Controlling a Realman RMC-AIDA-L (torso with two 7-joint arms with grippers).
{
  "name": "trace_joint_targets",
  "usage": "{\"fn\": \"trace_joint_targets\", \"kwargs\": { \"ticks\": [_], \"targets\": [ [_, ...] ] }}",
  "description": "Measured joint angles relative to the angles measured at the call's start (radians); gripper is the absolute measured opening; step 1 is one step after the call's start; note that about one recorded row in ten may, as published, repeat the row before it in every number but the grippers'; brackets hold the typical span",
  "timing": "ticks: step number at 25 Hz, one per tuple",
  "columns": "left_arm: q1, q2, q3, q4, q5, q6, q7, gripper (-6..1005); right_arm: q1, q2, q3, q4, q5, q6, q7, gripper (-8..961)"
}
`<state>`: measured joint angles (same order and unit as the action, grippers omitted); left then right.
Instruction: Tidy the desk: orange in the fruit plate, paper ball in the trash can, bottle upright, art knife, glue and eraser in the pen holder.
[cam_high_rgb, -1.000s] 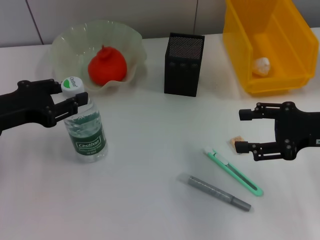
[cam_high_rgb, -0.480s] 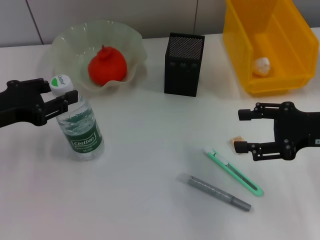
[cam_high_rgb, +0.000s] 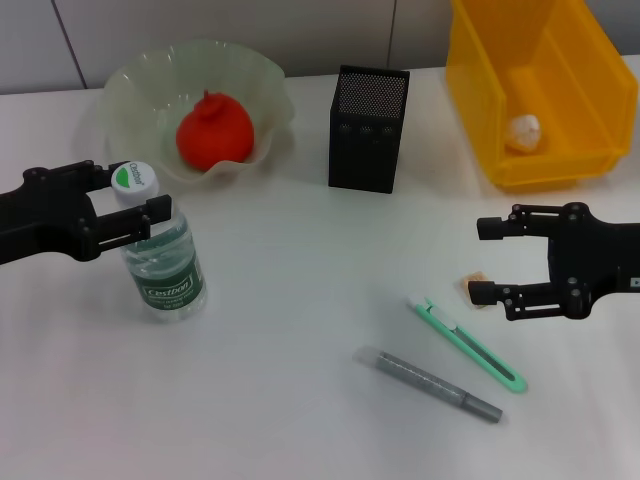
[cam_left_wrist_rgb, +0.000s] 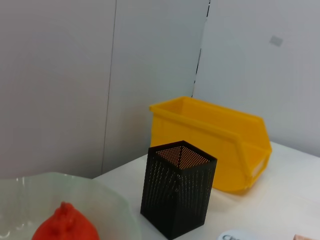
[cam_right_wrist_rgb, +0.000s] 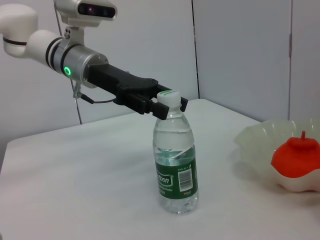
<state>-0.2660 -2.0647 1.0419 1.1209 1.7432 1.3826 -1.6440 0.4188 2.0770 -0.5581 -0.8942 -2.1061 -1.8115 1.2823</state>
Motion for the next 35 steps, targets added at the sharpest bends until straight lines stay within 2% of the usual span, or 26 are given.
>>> {"fn": "trace_joint_targets", "kwargs": {
  "ticks": [2,6,13,15,16,18,20,22,25,27,29,33,35],
  "targets": [
    [0.0,0.0,0.0,0.0,-0.01,0.005,-0.001,665,0.0,0.0,0.0,0.001,0.0,0.001,0.0,787],
    [0.005,0.001,-0.012,0.004,-0.035,0.015,-0.004,689,-0.002,0.0,0.0,0.001,0.0,0.001,0.0,787],
    [0.001,0.002,-0.163,0.009,-0.042,0.125,0.008,802,-0.007,0.0,0.003,0.001,0.0,-0.006,0.0,787],
    [0.0,0.002,-0.192,0.009,-0.042,0.149,0.014,802,-0.009,0.0,0.006,0.001,0.0,-0.007,0.0,787],
    [0.004,0.01,-0.259,-0.006,-0.042,0.219,0.053,802,-0.01,0.0,0.006,0.001,0.0,-0.007,0.0,787],
    [0.008,0.016,-0.281,-0.023,-0.041,0.257,0.085,802,-0.012,0.0,0.008,0.001,0.0,-0.009,0.0,786],
    [0.018,0.034,-0.305,-0.08,-0.038,0.325,0.148,802,-0.016,0.0,0.009,0.001,0.0,-0.009,0.0,786],
    [0.022,0.044,-0.311,-0.118,-0.036,0.352,0.174,802,-0.02,0.0,0.015,-0.002,0.0,-0.008,0.0,786],
    [0.027,0.073,-0.294,-0.219,-0.022,0.418,0.241,802,-0.022,0.0,0.024,-0.005,0.0,-0.009,0.002,786],
    [0.027,0.078,-0.279,-0.255,0.001,0.441,0.269,802,-0.023,0.0,0.029,-0.007,0.0,-0.01,0.007,786],
    [0.027,0.077,-0.277,-0.264,0.017,0.449,0.284,802,-0.023,0.0,0.034,-0.008,0.0,-0.01,0.014,786],
    [0.036,0.051,-0.277,-0.281,0.052,0.446,0.336,802,-0.019,0.0,0.028,-0.045,-0.006,0.006,0.097,787],
    [0.036,0.047,-0.277,-0.289,0.059,0.444,0.343,802,-0.015,0.0,0.011,-0.091,-0.015,0.008,0.165,787]
  ]
}}
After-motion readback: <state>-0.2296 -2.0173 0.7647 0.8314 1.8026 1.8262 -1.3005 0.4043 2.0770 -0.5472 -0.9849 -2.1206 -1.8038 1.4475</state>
